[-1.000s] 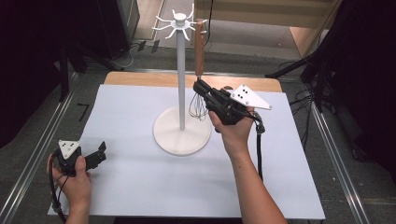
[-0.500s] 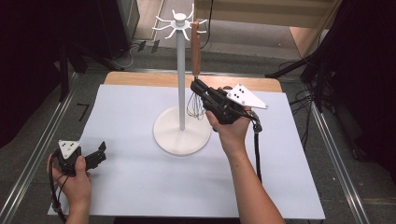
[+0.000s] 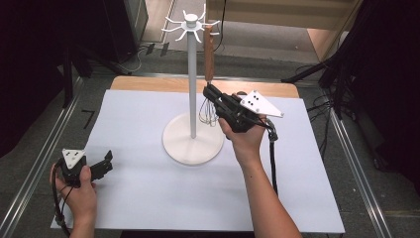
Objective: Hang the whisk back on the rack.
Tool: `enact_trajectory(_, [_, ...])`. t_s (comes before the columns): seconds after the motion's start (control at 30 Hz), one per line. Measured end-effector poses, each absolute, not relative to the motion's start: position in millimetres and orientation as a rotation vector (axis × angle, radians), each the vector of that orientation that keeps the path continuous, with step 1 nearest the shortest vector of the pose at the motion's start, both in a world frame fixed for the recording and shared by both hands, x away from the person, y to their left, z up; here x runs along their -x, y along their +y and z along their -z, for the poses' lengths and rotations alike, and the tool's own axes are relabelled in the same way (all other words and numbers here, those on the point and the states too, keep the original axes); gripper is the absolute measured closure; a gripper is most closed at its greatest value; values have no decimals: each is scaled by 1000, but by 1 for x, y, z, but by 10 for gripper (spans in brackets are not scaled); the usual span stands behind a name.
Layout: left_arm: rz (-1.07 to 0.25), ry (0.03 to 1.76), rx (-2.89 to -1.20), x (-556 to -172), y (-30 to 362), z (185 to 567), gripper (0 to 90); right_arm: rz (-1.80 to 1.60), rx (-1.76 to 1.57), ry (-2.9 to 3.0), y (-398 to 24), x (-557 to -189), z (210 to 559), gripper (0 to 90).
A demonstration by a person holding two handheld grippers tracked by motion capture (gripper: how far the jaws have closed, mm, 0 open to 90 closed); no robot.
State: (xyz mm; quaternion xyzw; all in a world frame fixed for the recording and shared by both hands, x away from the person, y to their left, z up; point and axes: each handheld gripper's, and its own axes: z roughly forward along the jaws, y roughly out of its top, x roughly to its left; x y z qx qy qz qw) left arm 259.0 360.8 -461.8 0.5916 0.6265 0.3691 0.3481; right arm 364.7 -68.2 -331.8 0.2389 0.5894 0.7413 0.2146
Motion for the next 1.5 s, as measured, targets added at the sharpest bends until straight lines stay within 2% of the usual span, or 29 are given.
enact_trajectory(0.97, [-957, 1624, -1534, -259, 361, 462, 81, -2049, -696, 1665, -71, -366, 334, 818])
enact_trajectory(1.17, [-957, 1625, -1533, -259, 361, 462, 81, -1980, -742, 1693, -74, -365, 333, 743])
enact_trajectory(1.2, [-957, 1625, -1535, -259, 361, 462, 81, -1966, -748, 1689, -74, -366, 333, 690])
enact_trajectory(1.23, [-957, 1625, -1535, -259, 361, 462, 81, -1966, -748, 1689, -74, -366, 333, 690])
enact_trajectory(1.37, [-956, 1625, -1533, -259, 361, 462, 81, -1974, -824, 1651, -77, -365, 331, 479])
enact_trajectory(1.43, [-956, 1625, -1533, -259, 361, 462, 81, -1963, -839, 1647, -77, -365, 331, 451])
enact_trajectory(1.47, [-957, 1624, -1533, -259, 361, 462, 81, -1941, -846, 1639, -79, -364, 331, 402])
enact_trajectory(1.5, [-957, 1624, -1533, -259, 361, 462, 81, -1941, -846, 1639, -79, -364, 331, 402])
